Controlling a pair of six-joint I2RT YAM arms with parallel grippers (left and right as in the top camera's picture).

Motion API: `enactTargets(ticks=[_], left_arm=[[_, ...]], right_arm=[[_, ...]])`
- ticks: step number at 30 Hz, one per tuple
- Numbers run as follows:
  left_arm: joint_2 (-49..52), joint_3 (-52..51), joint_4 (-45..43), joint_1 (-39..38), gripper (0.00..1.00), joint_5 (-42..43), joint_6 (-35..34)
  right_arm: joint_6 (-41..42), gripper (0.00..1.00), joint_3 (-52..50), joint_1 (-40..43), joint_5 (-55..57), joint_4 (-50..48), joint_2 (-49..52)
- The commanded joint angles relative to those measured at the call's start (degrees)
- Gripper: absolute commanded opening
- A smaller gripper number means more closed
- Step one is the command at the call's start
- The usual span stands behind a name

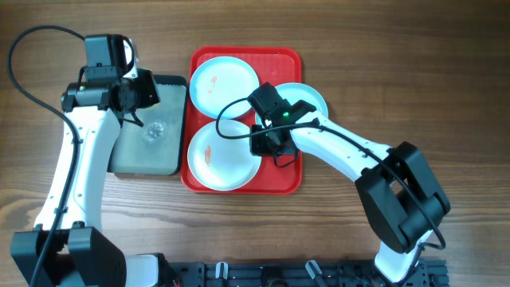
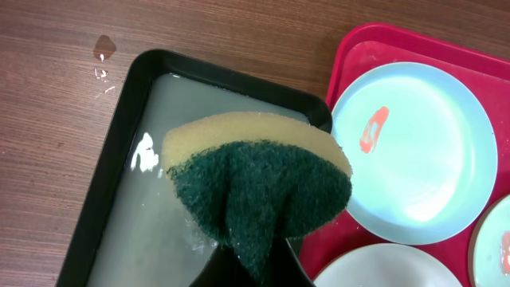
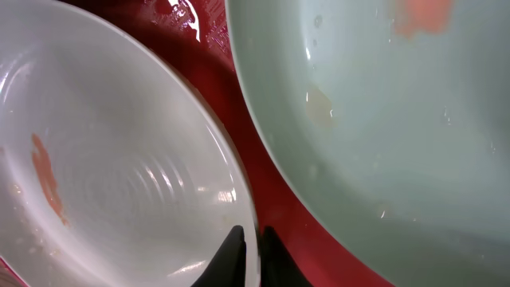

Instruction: Clean dirty plates on tray and stack at the side

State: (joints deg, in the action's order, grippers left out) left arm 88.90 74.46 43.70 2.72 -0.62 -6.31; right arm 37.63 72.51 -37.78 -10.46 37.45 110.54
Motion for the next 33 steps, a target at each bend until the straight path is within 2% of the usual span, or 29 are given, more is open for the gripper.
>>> enactTargets(ticks=[1, 33], left_arm=[[-0.61, -0.42, 0.04, -0.22, 0.04, -0.55, -0.11], [-0.61, -0.44, 0.04, -0.22, 0.04, -0.52, -0.11]], right_arm=[[-0.44, 0.12, -0.59, 0.13, -0.31, 0.07, -1.27], [0.02, 0.09, -1.77, -0.33, 0.13, -0.98, -1.25]])
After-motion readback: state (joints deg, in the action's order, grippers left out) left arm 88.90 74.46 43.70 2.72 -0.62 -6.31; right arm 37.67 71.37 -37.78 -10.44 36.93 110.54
